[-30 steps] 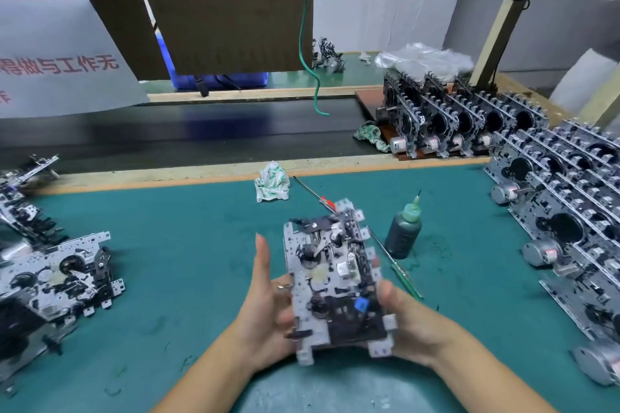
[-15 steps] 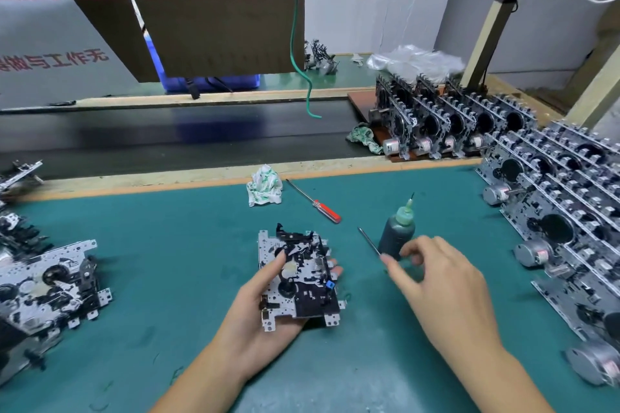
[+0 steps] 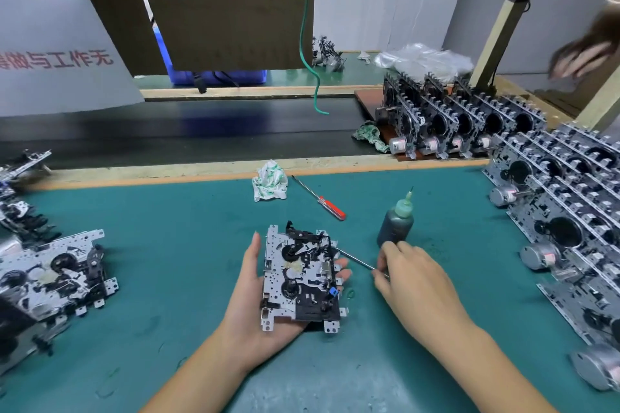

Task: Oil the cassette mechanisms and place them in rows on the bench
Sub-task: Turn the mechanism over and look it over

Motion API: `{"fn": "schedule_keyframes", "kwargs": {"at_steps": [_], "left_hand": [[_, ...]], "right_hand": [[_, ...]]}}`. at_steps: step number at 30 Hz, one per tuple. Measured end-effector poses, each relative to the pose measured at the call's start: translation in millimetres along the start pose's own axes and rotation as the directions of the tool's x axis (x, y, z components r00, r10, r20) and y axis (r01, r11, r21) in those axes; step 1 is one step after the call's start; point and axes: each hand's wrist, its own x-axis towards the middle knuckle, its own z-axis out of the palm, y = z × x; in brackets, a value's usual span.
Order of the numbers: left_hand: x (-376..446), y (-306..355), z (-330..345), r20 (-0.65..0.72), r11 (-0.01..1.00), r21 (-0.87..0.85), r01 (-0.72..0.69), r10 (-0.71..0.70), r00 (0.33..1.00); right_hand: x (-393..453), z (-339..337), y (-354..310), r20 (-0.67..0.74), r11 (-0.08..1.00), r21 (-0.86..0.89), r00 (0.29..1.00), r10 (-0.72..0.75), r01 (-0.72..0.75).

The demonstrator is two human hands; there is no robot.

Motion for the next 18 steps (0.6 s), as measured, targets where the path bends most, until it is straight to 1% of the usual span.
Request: {"fn": "schedule_keyframes", "kwargs": {"at_steps": [1, 2, 3, 4, 5, 6, 7, 8, 10, 12, 13, 14, 18], "left_hand": [[0.4, -0.1, -1.0, 0.003, 1.000, 0.000, 0.002, -0.002, 1.000], [0.8, -0.2, -2.1, 0.004, 1.000, 0.002, 0.005, -0.005, 1.000], [1.3, -0.2, -3.0, 0.004, 1.000, 0.009, 0.008, -0.008, 1.000], [1.8, -0.3, -3.7, 0.002, 1.000, 0.021, 0.010, -0.010, 1.000], [2.6, -0.4, -4.3, -0.004, 0.999, 0.036, 0.012, -0.011, 1.000], [3.5, -0.7, -5.6, -0.014, 0.999, 0.050, 0.008, -0.007, 1.000], [4.3, -0.9, -6.8, -0.024, 0.998, 0.062, 0.002, -0.001, 1.000], [5.1, -1.3, -8.3, -0.034, 0.998, 0.070, -0.005, 0.008, 0.999], [6.4, -2.0, -10.8, -0.043, 0.996, 0.084, -0.020, 0.023, 0.999], [7.1, -1.9, -10.9, -0.050, 0.995, 0.093, -0.025, 0.030, 0.998], [7.2, -1.7, -10.2, -0.054, 0.995, 0.098, -0.025, 0.031, 0.998], [7.2, -1.4, -9.6, -0.057, 0.995, 0.101, -0.023, 0.029, 0.998], [7.8, 0.2, -8.4, -0.063, 0.995, 0.102, -0.012, 0.018, 0.998]], "right_hand": [[1.9, -1.2, 0.9, 0.018, 1.000, 0.028, 1.000, 0.000, 0.000], [3.8, -2.8, 3.1, 0.040, 0.994, 0.107, 0.999, -0.002, -0.002], [6.2, -5.2, 5.3, 0.091, 0.967, 0.256, 0.996, -0.007, -0.017], [8.3, -8.8, 6.2, 0.172, 0.885, 0.463, 0.985, -0.029, -0.055], [9.9, -13.3, 5.6, 0.247, 0.740, 0.662, 0.966, -0.070, -0.116], [12.0, -17.0, 4.3, 0.307, 0.575, 0.796, 0.945, -0.114, -0.189], [14.0, -20.3, 2.9, 0.352, 0.444, 0.859, 0.923, -0.152, -0.254], [16.4, -22.2, 2.1, 0.373, 0.365, 0.886, 0.907, -0.195, -0.286], [19.5, -24.3, 0.0, 0.370, 0.286, 0.916, 0.869, -0.327, -0.282], [20.5, -23.0, 0.8, 0.362, 0.200, 0.932, 0.813, -0.457, -0.302], [19.7, -22.1, 1.5, 0.376, 0.175, 0.926, 0.787, -0.489, -0.334], [18.1, -21.0, 1.9, 0.402, 0.177, 0.915, 0.769, -0.498, -0.363], [9.8, -11.6, 1.1, 0.483, 0.327, 0.872, 0.748, -0.455, -0.364]]}}
